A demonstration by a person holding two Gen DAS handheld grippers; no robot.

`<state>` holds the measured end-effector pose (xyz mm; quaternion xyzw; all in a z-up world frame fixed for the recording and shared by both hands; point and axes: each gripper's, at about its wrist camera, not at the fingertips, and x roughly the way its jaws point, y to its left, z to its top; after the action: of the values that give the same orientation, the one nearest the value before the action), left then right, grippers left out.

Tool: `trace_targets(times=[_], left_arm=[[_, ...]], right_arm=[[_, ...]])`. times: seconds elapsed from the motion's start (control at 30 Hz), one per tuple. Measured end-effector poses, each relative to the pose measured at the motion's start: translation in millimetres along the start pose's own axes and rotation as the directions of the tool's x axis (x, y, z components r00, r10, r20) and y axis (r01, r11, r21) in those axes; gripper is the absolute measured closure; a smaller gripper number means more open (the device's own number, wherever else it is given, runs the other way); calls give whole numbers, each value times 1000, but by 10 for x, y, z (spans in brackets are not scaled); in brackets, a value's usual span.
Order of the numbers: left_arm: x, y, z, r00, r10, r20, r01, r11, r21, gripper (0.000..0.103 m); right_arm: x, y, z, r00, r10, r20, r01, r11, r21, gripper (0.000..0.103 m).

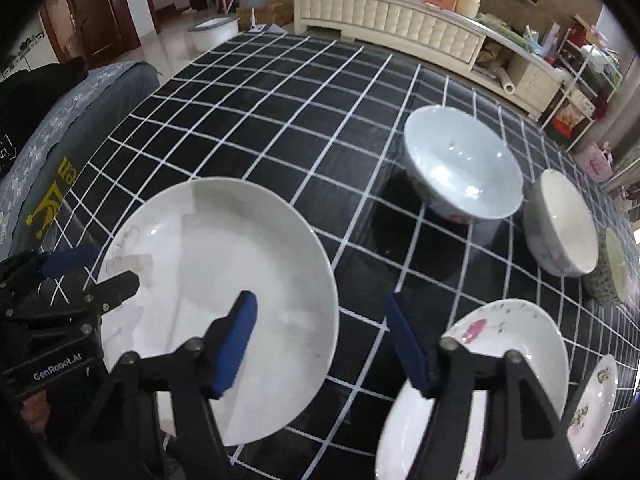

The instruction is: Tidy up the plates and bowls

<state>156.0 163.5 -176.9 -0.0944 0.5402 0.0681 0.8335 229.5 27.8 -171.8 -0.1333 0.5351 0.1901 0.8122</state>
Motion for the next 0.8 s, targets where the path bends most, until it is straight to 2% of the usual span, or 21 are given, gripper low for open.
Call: trace_targets(times=[0.03,0.1,0.13,0.27,0.3,0.43,0.57,0.8], left_arm=[[17,-1,-3,1000,5,-6,-5,1000,4,46],[98,-29,9,999,25,-22,-25,1000,15,56],[131,-35,9,999,34,-35,-33,999,20,64],[178,-69,33,999,7,-45,-6,1000,24,74],[181,-85,36,999,11,-41,-9,999,33,74],[190,-125,37,999,26,-42,-24,999,49,75],[181,-116,55,998,22,-60,-19,999,42,76],[223,-150,84,998,29,-57,-27,999,43,76]], right_arm=[[31,-7,-1,1000,4,-11,-4,1000,5,49],[78,-17,-10,1000,10,-25,-10,1000,9,52],[95,-18,-11,1000,5,-29,-5,1000,7,55],[159,-68,-37,999,10,-52,-8,999,38,62],[169,-76,-40,998,21,-60,-18,999,50,66],[228,-101,-90,987,109,-115,-96,989,115,72],[211,-85,-88,989,92,-114,-78,990,119,73],[128,-212,-145,989,114,-92,-93,975,203,80]])
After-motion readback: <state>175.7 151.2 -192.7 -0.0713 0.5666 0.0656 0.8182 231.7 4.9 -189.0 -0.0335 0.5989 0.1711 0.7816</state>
